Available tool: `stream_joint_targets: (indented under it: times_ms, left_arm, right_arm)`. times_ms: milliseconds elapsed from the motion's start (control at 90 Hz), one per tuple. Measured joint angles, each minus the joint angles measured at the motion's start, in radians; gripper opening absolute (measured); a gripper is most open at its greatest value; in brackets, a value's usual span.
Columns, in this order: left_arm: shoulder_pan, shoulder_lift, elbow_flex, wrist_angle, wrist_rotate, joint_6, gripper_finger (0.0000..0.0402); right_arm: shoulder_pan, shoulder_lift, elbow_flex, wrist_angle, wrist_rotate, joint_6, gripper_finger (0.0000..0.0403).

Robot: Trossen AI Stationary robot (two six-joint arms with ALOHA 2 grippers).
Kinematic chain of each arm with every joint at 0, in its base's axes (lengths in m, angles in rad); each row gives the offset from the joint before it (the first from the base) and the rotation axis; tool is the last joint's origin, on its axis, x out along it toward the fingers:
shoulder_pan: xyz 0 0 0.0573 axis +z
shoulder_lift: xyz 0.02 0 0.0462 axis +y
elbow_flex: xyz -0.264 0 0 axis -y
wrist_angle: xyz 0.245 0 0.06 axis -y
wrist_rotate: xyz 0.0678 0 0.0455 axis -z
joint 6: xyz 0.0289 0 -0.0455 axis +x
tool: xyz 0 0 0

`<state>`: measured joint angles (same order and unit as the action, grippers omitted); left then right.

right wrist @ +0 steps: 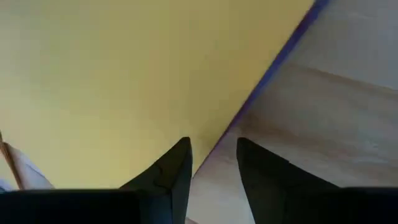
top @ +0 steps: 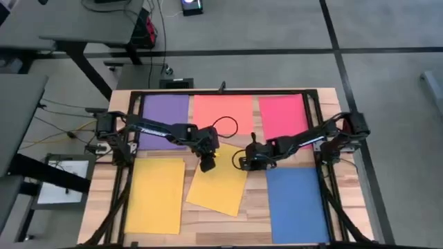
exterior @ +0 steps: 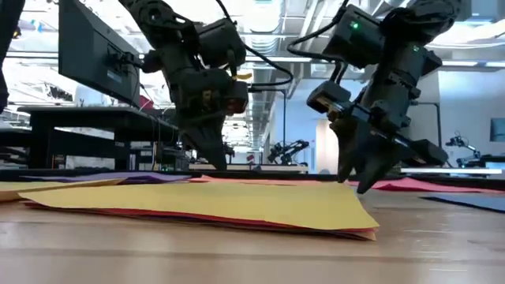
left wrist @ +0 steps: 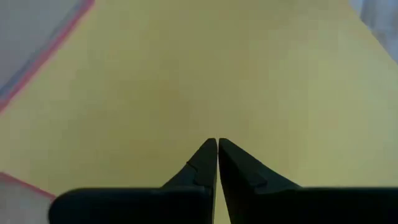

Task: Organize paper
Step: Stack the yellow paper on top of the other yellow paper

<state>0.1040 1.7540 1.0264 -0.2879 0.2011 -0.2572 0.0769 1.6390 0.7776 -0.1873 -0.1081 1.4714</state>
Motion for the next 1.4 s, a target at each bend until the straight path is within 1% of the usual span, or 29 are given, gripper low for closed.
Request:
stream_joint_targets:
  times_ms: [200, 456, 600, 733, 800, 922, 1100, 1322, 1400]
  left_arm:
    - [0.000, 0.001, 0.000, 0.004, -0.004, 0.010, 0.0000]
    - [0.000, 0.001, 0.000, 0.003, -0.003, 0.010, 0.0000]
    - [0.000, 0.001, 0.000, 0.003, -0.003, 0.009, 0.0000]
    - [0.000, 0.001, 0.000, 0.009, -0.004, 0.006, 0.0000]
    - [-0.007, 0.001, -0.002, 0.034, -0.007, -0.009, 0.0000]
    - [-0.040, 0.000, -0.045, 0.160, -0.017, 0.023, 0.0000]
    - [-0.047, 0.001, -0.050, 0.172, -0.029, 0.032, 0.0000]
    - [-0.049, 0.087, -0.044, 0.215, -0.021, 0.079, 0.0000]
    - [-0.048, 0.113, -0.039, 0.235, 0.010, 0.080, 0.0000]
  right_arm:
    - [-0.001, 0.011, 0.000, 0.042, 0.000, 0.006, 0.0120]
    - [-0.001, 0.010, 0.001, 0.139, 0.000, 0.006, 0.0120]
    - [-0.001, 0.011, 0.001, 0.144, 0.002, 0.005, 0.0120]
    - [-0.001, 0.044, 0.001, 0.150, 0.005, 0.004, 0.0120]
    - [-0.001, 0.064, 0.000, 0.185, 0.005, 0.020, 0.0120]
    - [0.002, 0.084, 0.001, 0.255, 0.004, 0.021, 0.0120]
    - [0.001, 0.084, 0.001, 0.251, 0.003, 0.021, 0.0120]
    - [-0.007, 0.084, 0.001, 0.253, 0.003, 0.016, 0.0120]
    - [-0.008, 0.084, 0.001, 0.256, 0.004, 0.014, 0.0120]
